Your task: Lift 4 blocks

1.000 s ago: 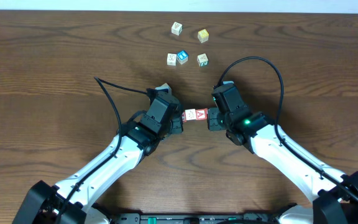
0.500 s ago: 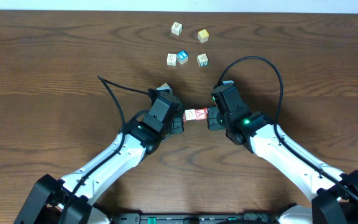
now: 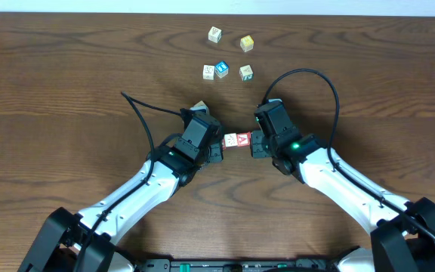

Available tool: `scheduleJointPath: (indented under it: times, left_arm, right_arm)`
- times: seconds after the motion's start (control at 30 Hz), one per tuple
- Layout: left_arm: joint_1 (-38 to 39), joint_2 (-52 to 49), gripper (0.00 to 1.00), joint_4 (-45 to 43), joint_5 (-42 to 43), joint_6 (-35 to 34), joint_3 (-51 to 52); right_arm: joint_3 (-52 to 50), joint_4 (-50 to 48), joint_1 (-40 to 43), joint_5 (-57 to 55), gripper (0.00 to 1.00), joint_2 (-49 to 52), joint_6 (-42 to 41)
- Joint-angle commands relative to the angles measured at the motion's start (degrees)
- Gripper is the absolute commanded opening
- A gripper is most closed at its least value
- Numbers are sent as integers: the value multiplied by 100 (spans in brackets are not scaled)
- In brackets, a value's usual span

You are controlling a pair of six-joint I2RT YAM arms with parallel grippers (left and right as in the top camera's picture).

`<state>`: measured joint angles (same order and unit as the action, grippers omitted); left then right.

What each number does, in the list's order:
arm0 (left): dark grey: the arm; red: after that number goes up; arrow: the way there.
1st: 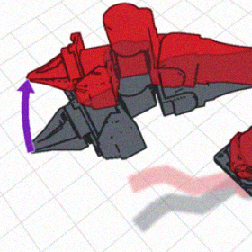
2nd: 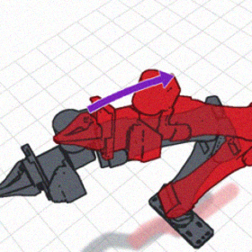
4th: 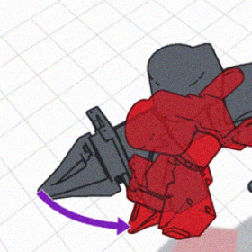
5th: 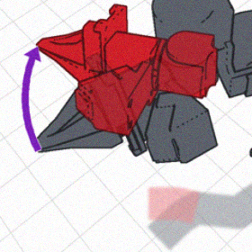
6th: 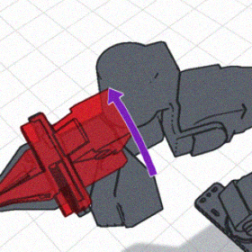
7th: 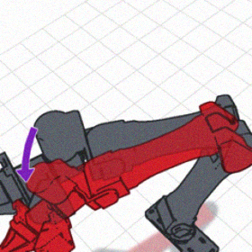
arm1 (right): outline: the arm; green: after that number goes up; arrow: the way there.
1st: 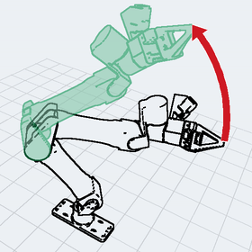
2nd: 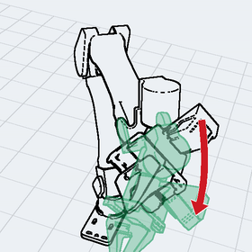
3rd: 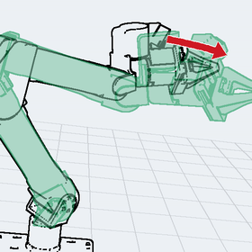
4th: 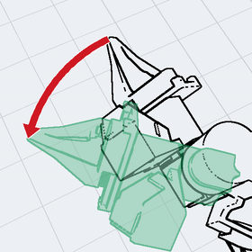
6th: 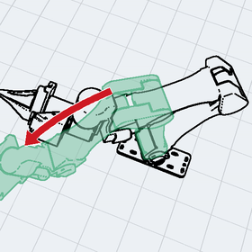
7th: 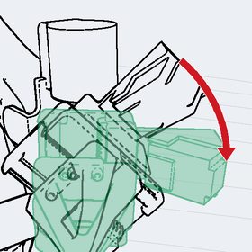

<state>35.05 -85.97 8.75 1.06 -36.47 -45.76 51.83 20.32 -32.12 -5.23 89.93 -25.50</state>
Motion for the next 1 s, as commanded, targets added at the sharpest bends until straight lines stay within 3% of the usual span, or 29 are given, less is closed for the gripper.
scheduleJointPath:
  times: [0.0,0.97]
  left_arm:
    - [457,33,8,-400,1390,-138,-343]
    - [457,22,7,-501,1390,-136,-321]
  right_arm:
    - [260,-315,-511,1775,1,116,-195]
    - [260,-382,-498,2074,1,116,-577]
